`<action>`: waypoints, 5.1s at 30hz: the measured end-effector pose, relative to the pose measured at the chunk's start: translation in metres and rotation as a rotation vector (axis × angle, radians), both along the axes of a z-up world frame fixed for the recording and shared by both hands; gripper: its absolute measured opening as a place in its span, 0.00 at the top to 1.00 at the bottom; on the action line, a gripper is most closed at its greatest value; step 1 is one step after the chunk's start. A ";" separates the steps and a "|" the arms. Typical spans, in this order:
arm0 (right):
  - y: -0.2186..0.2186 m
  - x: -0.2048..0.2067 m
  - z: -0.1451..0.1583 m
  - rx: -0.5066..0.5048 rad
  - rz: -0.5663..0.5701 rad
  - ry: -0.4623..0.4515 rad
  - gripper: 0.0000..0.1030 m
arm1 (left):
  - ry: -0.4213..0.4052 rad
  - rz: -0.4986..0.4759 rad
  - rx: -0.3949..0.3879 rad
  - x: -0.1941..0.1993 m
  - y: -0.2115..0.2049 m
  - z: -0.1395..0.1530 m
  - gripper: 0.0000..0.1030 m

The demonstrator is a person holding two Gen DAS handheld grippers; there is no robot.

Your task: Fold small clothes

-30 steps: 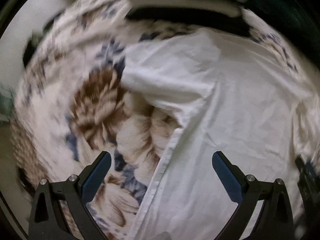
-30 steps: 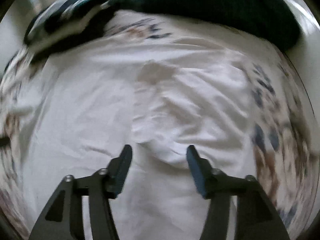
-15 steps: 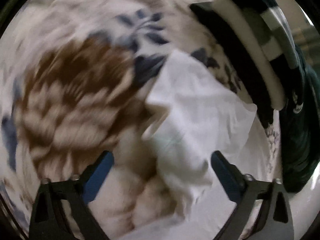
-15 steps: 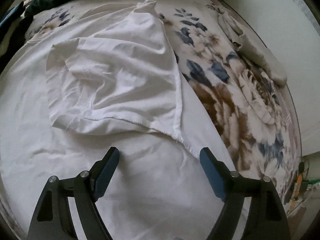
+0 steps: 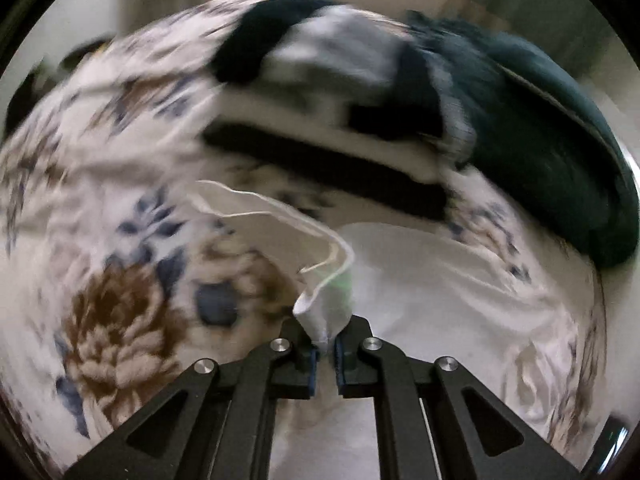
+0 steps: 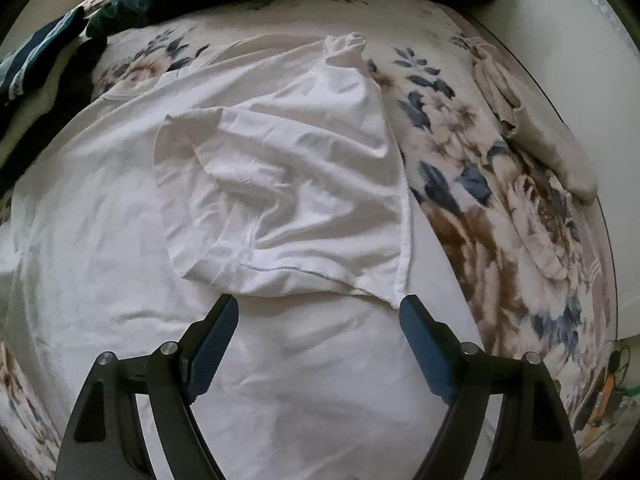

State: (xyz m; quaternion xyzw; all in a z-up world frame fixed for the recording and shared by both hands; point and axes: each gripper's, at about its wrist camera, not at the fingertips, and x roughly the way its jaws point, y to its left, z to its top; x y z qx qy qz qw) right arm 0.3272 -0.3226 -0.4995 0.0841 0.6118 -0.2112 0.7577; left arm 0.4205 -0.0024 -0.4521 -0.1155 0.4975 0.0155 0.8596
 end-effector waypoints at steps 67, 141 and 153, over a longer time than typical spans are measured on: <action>-0.071 -0.009 0.030 0.417 -0.102 -0.061 0.66 | 0.217 -0.362 0.174 -0.003 -0.124 -0.071 0.06; -0.115 -0.090 0.071 0.445 -0.098 -0.045 0.00 | 0.225 -0.453 0.161 0.020 -0.182 -0.027 0.00; -0.180 -0.080 0.062 0.627 0.087 0.031 0.00 | 0.133 -0.144 0.225 -0.054 -0.186 0.014 0.00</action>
